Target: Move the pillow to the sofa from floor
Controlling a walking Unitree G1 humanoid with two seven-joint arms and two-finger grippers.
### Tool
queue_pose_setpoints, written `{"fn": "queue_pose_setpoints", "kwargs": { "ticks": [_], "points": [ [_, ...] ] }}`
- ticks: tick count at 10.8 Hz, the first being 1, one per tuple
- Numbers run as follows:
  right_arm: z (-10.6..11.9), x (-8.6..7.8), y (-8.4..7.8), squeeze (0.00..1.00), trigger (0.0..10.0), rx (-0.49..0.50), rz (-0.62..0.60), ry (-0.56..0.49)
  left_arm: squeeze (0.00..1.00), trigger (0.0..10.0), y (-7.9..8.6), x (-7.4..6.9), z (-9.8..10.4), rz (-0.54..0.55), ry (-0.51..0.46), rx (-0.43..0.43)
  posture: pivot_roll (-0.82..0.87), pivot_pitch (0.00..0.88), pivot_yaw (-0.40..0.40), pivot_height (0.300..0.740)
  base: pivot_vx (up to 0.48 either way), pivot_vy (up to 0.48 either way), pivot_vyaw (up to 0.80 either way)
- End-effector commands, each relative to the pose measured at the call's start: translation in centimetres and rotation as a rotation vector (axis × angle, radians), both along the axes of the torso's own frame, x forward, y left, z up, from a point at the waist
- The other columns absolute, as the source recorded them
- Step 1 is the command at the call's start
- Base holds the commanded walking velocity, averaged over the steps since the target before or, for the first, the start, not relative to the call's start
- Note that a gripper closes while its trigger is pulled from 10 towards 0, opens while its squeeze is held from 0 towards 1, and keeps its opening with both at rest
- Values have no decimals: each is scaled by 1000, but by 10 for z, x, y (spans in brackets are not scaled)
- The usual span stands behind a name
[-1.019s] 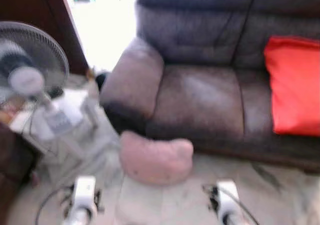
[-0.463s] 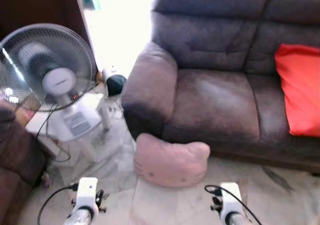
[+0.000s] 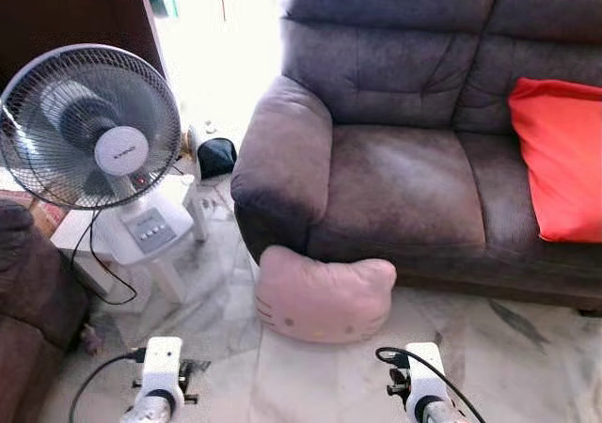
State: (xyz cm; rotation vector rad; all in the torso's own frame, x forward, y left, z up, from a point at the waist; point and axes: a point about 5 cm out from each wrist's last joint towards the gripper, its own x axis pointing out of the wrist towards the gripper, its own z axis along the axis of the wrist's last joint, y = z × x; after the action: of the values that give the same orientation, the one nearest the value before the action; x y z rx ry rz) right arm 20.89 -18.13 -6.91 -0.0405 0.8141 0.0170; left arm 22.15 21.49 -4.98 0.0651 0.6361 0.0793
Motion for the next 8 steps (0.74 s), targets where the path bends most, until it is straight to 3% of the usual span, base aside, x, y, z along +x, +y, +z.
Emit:
{"fn": "queue_pose_setpoints", "kwargs": {
  "ticks": [1,2,8],
  "points": [
    [-1,-1,-4,0,10000,-29,-2,33,0,10000,-2,-9,-8,4,60,3,59,147,-17,740,0,0,0],
    [-1,-1,-3,0,10000,-8,1,36,0,10000,-2,-9,-8,6,71,5,68,147,-18,740,247,0,-525],
    [1,3,-4,0,10000,-15,12,20,0,10000,1,-11,-9,26,75,10,77,159,-35,740,307,0,0]
  ]
}}
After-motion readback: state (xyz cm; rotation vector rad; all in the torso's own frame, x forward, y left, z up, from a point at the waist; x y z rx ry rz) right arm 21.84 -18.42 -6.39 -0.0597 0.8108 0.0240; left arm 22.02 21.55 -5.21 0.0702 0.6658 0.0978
